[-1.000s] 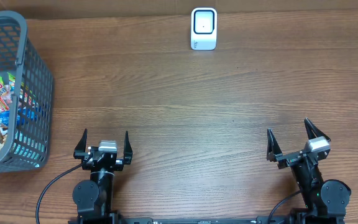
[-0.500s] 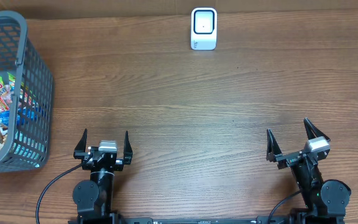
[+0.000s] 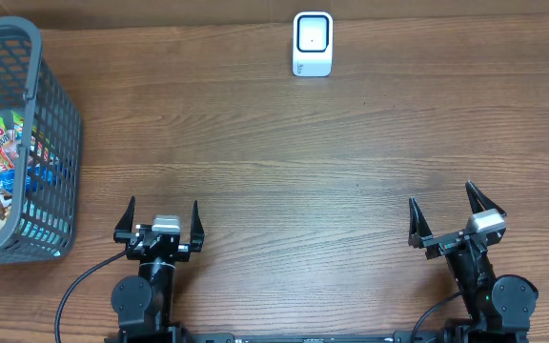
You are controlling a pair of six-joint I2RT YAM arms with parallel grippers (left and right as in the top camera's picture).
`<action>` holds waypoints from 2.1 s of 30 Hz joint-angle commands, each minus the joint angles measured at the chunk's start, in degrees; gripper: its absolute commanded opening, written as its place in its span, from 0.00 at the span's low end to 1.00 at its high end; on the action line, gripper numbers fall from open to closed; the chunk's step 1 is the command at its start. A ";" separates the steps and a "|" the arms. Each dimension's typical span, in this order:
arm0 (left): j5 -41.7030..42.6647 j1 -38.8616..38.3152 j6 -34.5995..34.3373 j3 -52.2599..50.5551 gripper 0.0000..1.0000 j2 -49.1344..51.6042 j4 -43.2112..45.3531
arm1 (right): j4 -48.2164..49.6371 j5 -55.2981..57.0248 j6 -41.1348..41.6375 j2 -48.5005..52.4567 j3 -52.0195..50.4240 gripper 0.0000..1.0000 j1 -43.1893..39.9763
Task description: Scan the item barcode
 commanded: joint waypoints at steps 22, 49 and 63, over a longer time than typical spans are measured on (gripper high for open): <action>7.87 -0.31 -6.54 38.99 1.00 35.85 -10.80 | -10.14 0.13 5.75 5.84 19.67 1.00 -0.26; 22.43 -0.33 -15.85 87.78 0.99 72.43 -50.75 | -30.77 -32.92 12.44 78.31 83.01 1.00 -0.13; -26.58 3.67 -37.27 122.51 1.00 88.83 -70.79 | -30.25 -26.75 21.49 88.17 82.99 0.86 3.65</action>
